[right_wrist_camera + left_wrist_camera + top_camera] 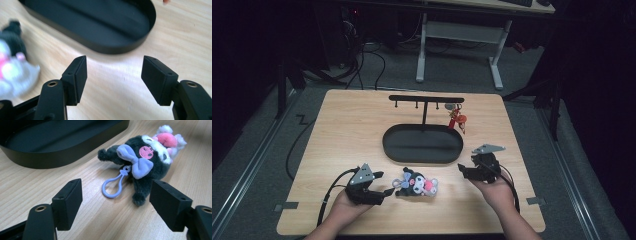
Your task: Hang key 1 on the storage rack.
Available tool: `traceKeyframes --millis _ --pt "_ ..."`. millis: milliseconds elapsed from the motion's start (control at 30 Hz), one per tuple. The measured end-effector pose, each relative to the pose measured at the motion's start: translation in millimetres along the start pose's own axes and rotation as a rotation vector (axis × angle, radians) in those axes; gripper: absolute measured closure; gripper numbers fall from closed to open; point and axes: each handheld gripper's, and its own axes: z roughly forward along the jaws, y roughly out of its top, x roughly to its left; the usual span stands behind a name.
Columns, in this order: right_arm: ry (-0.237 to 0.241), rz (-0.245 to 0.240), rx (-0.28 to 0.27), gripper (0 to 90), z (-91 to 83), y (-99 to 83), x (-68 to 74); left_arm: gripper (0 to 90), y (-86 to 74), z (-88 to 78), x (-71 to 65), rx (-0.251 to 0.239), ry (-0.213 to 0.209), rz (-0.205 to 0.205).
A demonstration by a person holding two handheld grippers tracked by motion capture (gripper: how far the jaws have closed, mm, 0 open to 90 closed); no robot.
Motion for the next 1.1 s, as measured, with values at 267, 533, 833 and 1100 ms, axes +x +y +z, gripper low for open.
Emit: traceKeyframes --millis 267,533,833,1100 --pt "-0.012 0.088 -0.123 38.2 -12.6 -61.5 -9.2 27.1 -0.6 1.0 -2.5 -0.006 -0.005 -0.003" --pt "-0.05 0.095 -0.273 40.5 -43.8 -90.9 -13.4 57.8 -0.1 -3.9 -1.9 -0.04 0.041 -0.044" --pt "0.003 0.092 -0.278 41.2 -38.7 -90.1 -10.1 87.4 12.0 25.6 -10.7 0.086 0.124 -0.087" --pt "0.01 0.082 -0.288 41.3 -40.3 -89.2 -9.2 87.2 28.8 55.9 -26.3 0.101 0.094 -0.086"
